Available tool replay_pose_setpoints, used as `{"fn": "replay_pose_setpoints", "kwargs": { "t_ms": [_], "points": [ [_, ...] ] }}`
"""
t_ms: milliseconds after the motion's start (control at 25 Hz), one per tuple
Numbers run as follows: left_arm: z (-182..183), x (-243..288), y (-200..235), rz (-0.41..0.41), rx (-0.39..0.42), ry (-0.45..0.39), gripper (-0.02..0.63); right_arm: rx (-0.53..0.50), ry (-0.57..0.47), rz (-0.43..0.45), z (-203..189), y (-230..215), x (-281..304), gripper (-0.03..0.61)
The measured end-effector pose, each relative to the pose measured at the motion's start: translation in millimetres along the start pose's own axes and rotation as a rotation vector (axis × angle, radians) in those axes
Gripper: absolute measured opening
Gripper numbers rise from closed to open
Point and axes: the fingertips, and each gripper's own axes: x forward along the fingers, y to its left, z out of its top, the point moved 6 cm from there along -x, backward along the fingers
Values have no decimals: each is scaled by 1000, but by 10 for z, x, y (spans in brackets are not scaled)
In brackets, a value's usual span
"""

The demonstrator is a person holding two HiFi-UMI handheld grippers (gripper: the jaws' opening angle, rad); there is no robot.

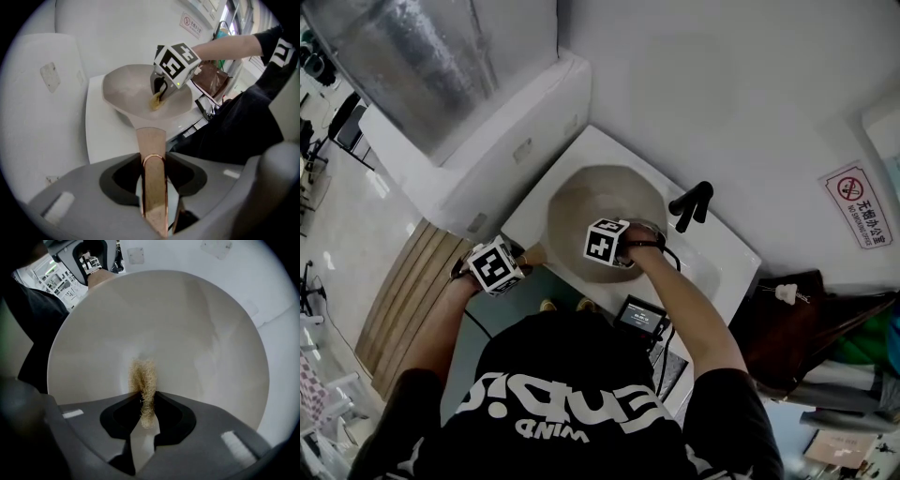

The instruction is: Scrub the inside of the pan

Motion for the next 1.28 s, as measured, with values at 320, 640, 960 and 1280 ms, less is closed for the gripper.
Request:
{"fn": "replay_pose_setpoints", "kwargs": {
  "t_ms": [320,640,960,1280],
  "points": [
    [-8,0,11,13,-1,17,158,14,-86,108,321,238,-12,75],
    [-26,11,36,25,-10,33,158,43,-156,102,588,134,-35,75],
    [-49,18,46,21,-12,57,158,89,-227,-18,801,-225,-73,75],
    [7,7,32,1,-10,40,158,187,-262,-143,720,-649,-83,75]
  ]
}}
